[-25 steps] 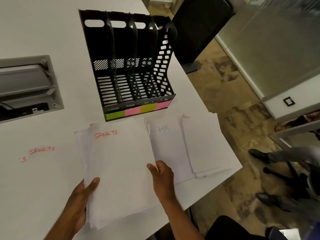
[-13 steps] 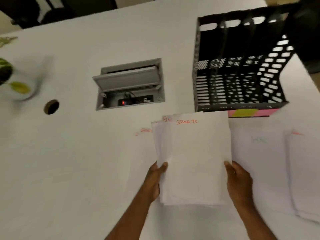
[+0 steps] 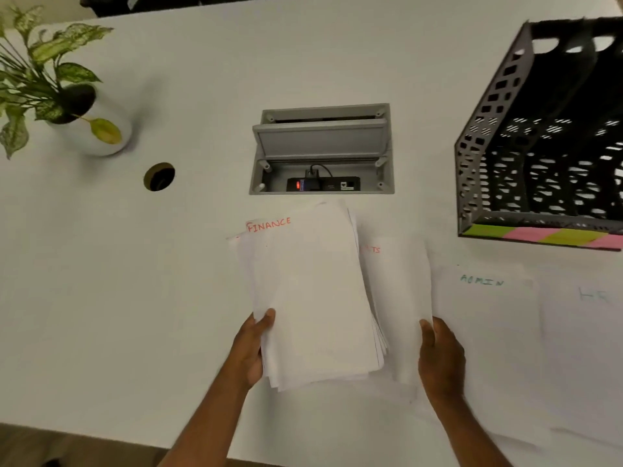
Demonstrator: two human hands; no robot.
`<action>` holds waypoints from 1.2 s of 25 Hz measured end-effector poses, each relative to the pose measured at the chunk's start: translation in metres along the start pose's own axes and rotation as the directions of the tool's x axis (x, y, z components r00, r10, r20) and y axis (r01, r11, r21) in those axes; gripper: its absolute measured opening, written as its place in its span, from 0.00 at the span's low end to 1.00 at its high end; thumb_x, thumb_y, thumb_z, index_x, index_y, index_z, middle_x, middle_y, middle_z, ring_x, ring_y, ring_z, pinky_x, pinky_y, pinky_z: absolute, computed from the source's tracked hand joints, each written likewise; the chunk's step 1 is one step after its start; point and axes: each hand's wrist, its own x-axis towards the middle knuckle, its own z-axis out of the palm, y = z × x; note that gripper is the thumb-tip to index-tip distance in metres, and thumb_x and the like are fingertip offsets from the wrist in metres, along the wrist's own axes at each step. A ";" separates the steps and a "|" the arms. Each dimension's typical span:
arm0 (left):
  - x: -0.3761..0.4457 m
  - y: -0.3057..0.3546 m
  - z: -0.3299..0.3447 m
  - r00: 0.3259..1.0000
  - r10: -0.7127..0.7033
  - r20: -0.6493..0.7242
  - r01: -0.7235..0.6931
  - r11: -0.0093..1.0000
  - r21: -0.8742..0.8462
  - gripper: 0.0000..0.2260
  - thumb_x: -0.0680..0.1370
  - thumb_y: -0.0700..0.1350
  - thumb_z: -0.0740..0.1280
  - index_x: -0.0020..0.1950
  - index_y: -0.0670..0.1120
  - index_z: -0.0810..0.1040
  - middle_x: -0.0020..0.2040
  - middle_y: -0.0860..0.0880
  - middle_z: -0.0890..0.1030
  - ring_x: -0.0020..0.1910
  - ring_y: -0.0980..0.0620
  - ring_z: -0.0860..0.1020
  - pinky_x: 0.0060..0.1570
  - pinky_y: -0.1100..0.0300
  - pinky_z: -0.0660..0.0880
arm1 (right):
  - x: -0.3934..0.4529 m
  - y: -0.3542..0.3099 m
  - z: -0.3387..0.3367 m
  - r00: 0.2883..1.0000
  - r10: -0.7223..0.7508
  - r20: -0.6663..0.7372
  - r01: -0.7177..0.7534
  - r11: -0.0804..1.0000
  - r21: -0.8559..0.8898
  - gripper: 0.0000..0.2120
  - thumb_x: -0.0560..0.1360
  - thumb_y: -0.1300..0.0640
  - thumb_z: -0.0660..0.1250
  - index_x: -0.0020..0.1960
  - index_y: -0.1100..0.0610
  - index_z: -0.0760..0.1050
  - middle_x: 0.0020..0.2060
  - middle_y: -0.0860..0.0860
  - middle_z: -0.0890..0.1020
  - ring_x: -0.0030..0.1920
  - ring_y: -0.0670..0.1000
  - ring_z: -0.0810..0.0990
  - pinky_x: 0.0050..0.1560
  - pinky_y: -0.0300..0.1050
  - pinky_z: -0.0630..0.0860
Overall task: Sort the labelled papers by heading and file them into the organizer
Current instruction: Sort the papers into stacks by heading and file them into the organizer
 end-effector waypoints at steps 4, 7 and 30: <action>0.005 0.021 -0.027 0.998 0.019 0.059 -0.020 1.000 0.016 0.20 0.78 0.48 0.71 0.69 0.46 0.77 0.67 0.39 0.79 0.66 0.38 0.78 0.66 0.37 0.73 | -0.023 -0.007 0.021 1.000 0.008 -0.003 -0.008 0.997 -0.081 0.15 0.83 0.55 0.59 0.61 0.63 0.76 0.55 0.61 0.82 0.57 0.63 0.80 0.59 0.58 0.77; 0.010 0.032 -0.039 0.997 0.018 0.075 -0.021 0.999 0.033 0.21 0.76 0.49 0.74 0.68 0.47 0.78 0.66 0.39 0.80 0.64 0.37 0.79 0.61 0.40 0.77 | -0.032 -0.016 0.030 0.999 -0.045 0.001 0.045 0.989 -0.140 0.15 0.81 0.59 0.63 0.63 0.67 0.75 0.56 0.63 0.80 0.59 0.64 0.78 0.61 0.58 0.76; 0.007 -0.040 0.173 0.953 -0.054 0.299 -0.047 0.947 0.318 0.16 0.80 0.42 0.68 0.67 0.43 0.77 0.59 0.42 0.85 0.56 0.43 0.84 0.50 0.53 0.83 | 0.034 0.027 -0.116 0.830 0.361 0.424 -0.557 0.558 0.615 0.26 0.75 0.28 0.57 0.58 0.45 0.80 0.49 0.46 0.87 0.49 0.49 0.86 0.47 0.49 0.79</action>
